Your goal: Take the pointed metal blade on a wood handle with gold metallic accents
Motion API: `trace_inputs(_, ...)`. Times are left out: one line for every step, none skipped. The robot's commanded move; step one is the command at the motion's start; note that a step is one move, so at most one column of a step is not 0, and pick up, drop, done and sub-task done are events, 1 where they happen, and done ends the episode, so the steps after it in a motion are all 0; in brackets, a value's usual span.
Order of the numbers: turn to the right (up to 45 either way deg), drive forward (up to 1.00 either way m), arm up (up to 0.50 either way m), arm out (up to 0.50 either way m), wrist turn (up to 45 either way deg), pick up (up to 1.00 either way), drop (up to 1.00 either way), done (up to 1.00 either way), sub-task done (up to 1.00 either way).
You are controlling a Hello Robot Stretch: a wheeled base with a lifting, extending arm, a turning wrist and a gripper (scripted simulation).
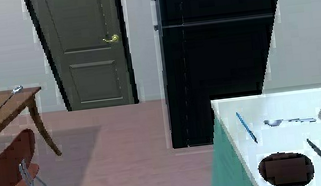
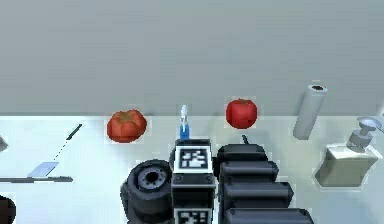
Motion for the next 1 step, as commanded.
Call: trace_inputs(0.0,0.00,0.00,0.00,45.0,0.00,0.00,0.00,0.00)
